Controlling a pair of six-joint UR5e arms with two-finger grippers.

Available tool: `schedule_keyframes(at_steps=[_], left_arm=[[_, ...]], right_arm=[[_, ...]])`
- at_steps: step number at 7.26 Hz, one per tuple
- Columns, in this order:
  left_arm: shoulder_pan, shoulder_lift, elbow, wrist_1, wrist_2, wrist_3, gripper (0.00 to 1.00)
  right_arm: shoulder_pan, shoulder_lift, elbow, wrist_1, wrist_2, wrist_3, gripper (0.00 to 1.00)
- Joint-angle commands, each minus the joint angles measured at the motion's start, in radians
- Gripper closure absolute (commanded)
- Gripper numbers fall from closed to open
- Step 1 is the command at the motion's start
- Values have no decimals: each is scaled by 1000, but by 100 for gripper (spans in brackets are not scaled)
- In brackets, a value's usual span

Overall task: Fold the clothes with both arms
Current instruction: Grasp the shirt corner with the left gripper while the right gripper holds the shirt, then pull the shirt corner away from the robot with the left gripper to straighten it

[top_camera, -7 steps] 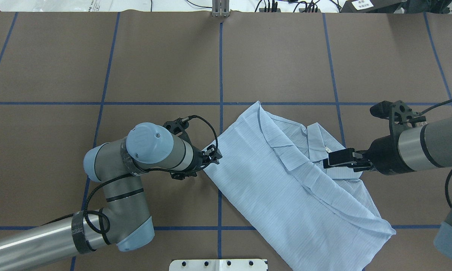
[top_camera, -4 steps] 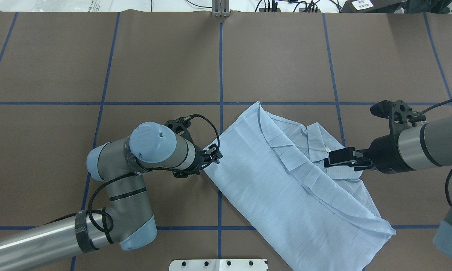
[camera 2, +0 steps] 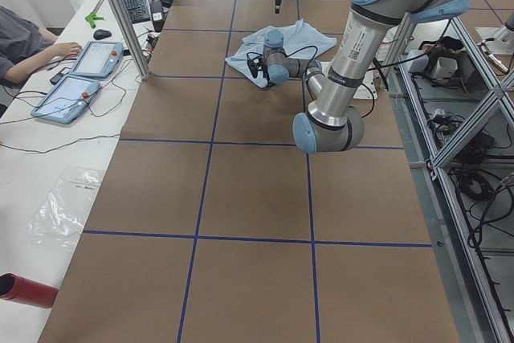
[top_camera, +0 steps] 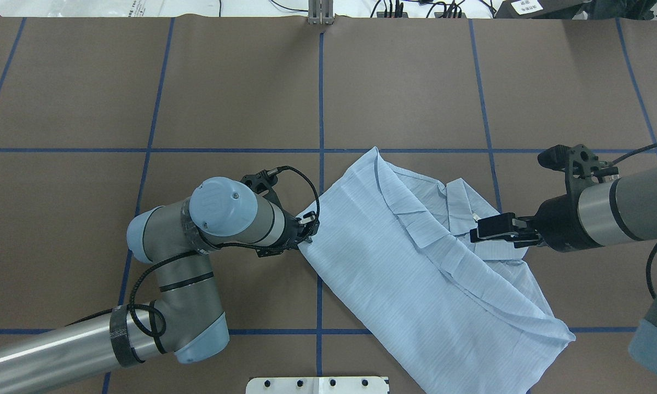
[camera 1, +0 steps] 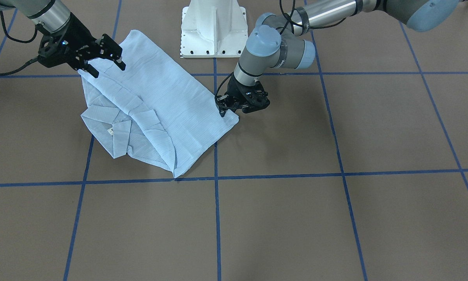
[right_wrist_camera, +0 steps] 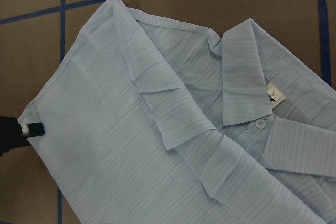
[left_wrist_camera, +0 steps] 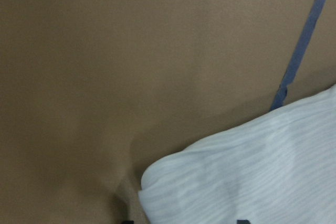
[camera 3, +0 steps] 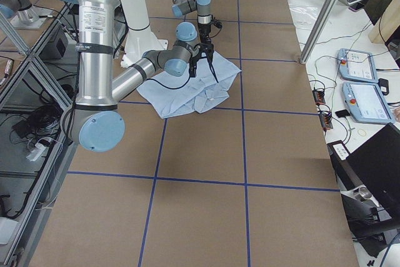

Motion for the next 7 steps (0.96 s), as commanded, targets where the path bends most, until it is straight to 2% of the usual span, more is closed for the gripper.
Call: schedule_keyframes(at_steps=[1,5,7], left_arm=[[-15,1,-18,4,-6,1,100],[-171,1,1,62,6,18,100],[-249,-63,115,56,46,126,100]], right_arm=[[1,0,0,0,-3,0,0],[10,0,-8,2,-10,2,0],[20,0,-8,2,-15,2,0]])
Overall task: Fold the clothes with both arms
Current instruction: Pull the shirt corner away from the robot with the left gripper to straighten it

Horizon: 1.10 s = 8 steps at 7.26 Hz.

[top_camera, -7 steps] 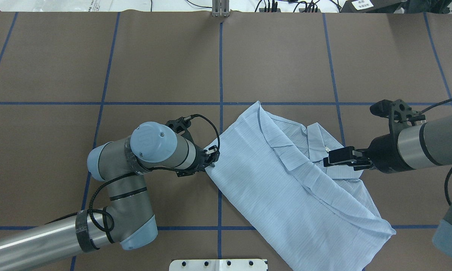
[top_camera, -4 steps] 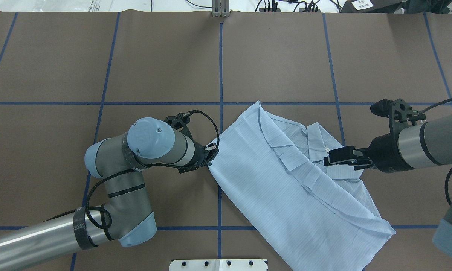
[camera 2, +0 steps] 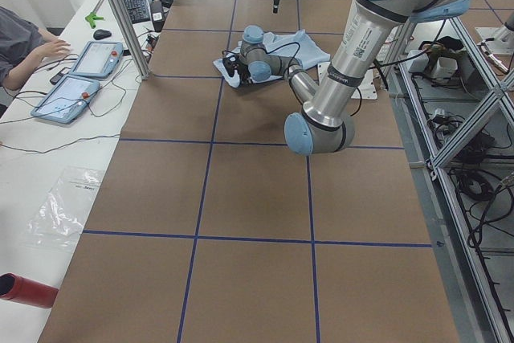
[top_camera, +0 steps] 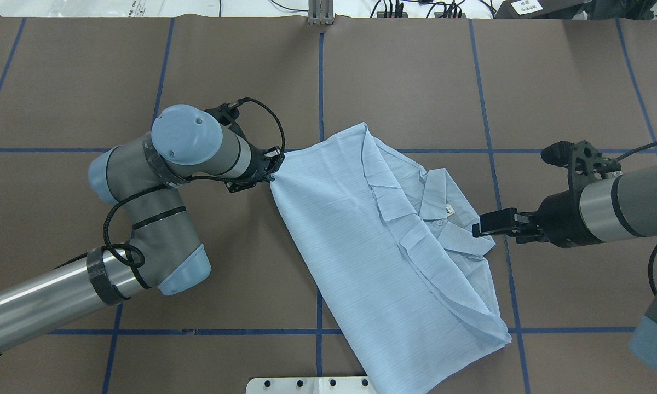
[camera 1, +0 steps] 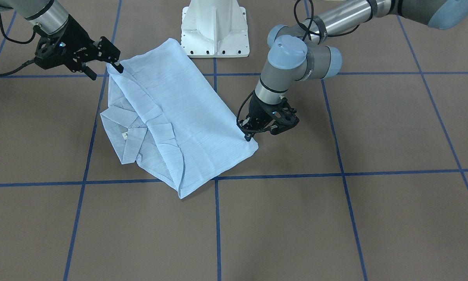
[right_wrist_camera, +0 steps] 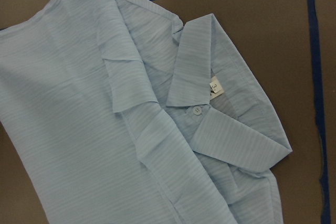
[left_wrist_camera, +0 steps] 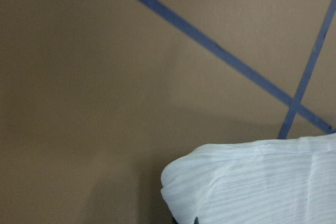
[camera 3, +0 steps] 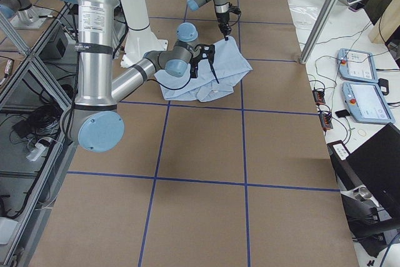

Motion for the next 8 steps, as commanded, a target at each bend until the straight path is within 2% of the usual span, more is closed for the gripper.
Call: schedule_keyframes(at_steps=[1,2,3,4,7,8], left_arm=[[-79,-147,212,-11,38,94,100],[-95,-241,369,-85,79,97,100],[-95,-260,469,-265,160,105,100],[-95,-304,573,-345,249,142,100],[-121,-303,613,-376,263,185,100],[-123,-297,613,-376,263,192,63]], right_arm=[[12,0,-2,0,-3,0,0],[15,2,-5,2,-3,0,0],[18,5,-7,0,-3,0,0],[18,9,-8,0,-3,0,0],[19,11,-13,2,-5,0,0],[19,43,-31,0,-23,-1,0]])
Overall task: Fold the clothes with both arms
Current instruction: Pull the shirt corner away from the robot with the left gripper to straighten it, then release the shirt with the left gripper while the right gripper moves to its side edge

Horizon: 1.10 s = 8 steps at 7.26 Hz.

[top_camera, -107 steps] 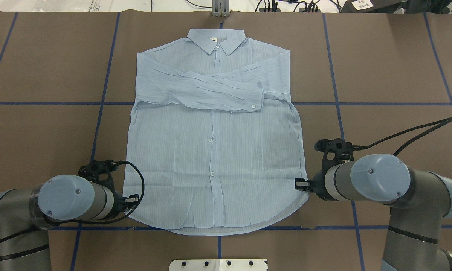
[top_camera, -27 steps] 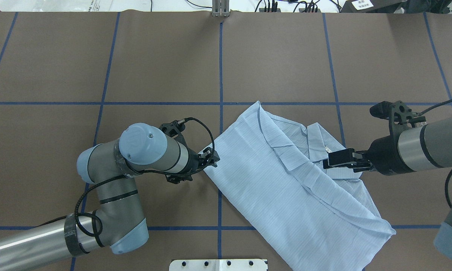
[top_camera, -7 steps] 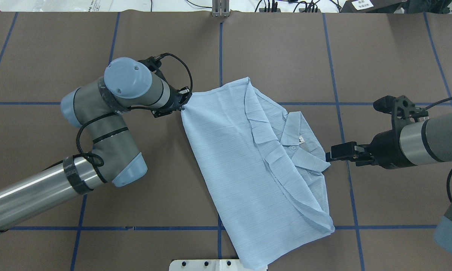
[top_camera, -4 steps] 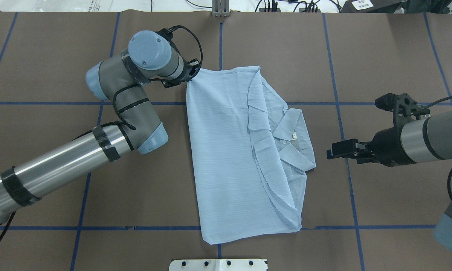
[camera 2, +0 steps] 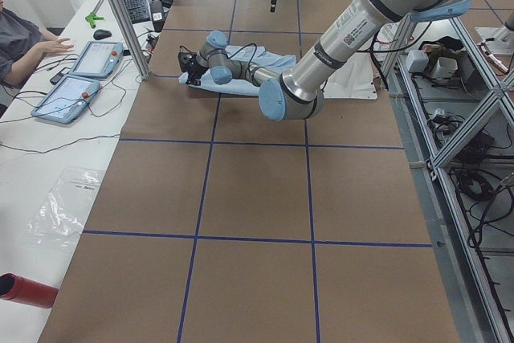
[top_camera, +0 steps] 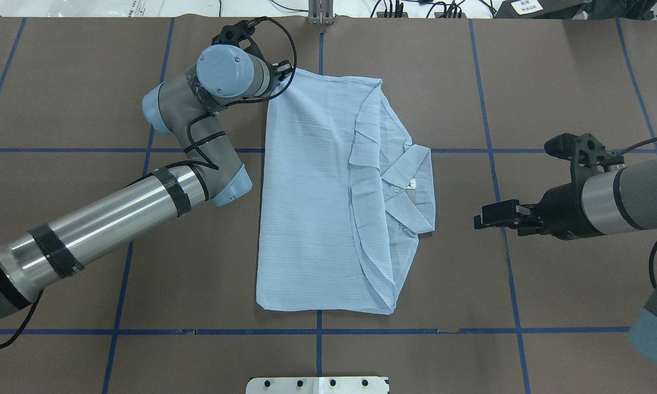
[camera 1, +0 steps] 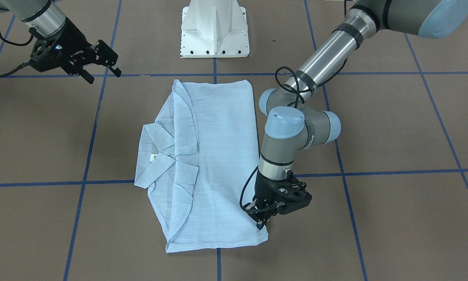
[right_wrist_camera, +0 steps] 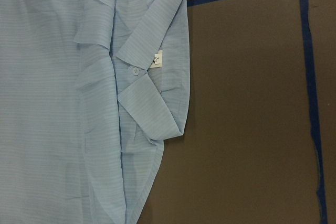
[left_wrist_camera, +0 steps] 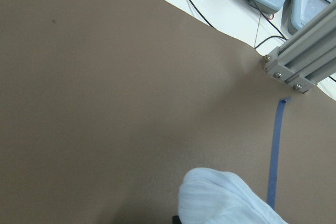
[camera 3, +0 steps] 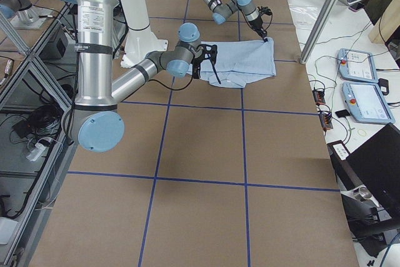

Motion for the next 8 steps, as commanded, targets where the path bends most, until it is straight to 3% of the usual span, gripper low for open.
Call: schedule_keyframes(at_steps=[1,2,3,4,5,7,8], left_arm=[[-6,10,0,-4,0,84,1],[-15,28,-20,-1,-7,91,0],[-24,95,-117,5,-51,99,0],[-35,172,-208,17,-187,101,0],[-37,238,-309,75,-220,104,0],[-34,396,-626,266,-224,200,0],[-29,457,-740,320,-257,202,0]], right_arm=[[-1,66,-50,-5,-31,-1,0],[-7,92,-65,-13,-36,-1,0],[-41,101,-78,-16,-63,-3,0],[-109,126,-81,-54,-154,-3,0],[-185,207,-82,-180,-257,-3,0],[-324,410,-99,-505,-440,-7,0],[-416,455,-134,-542,-574,-23,0]])
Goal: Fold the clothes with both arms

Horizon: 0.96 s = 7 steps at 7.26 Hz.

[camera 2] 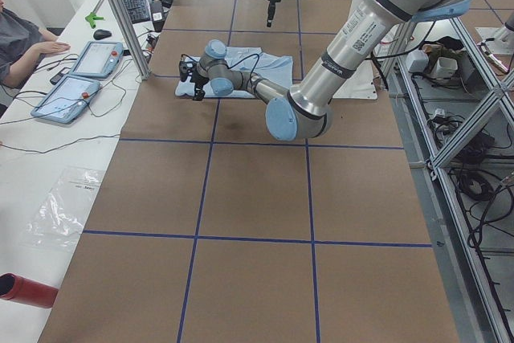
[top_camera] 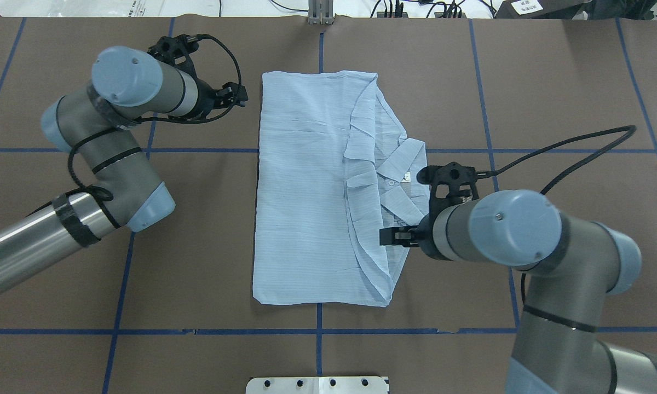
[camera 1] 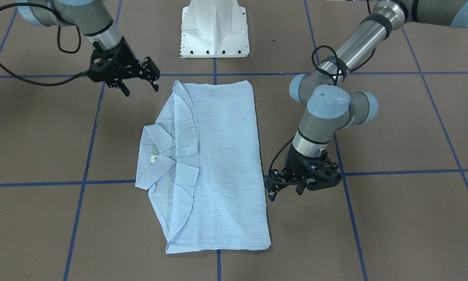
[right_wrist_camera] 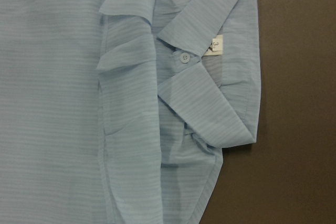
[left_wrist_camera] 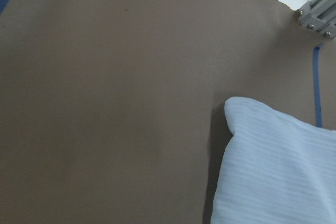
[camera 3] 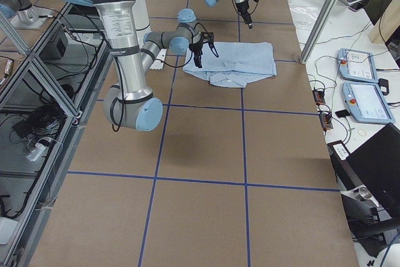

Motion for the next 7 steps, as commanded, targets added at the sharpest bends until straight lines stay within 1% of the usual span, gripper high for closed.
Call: schedule_keyframes(at_steps=[1,2,3,4,7], left_arm=[[0,124,-214,90,-78,17,0],[3,144,-232,90,-83,17,0],[4,148,-232,90,-85,17,0],[6,149,-232,90,-85,16,0],[9,149,-227,89,-85,13,0]], right_arm=[[-153,115,-104,-90,-219,-50,0],[-165,171,-187,-93,-235,-90,0],[-169,167,-207,-92,-235,-133,0],[-175,167,-211,-93,-235,-177,0],[-172,149,-215,-96,-249,-205,0]])
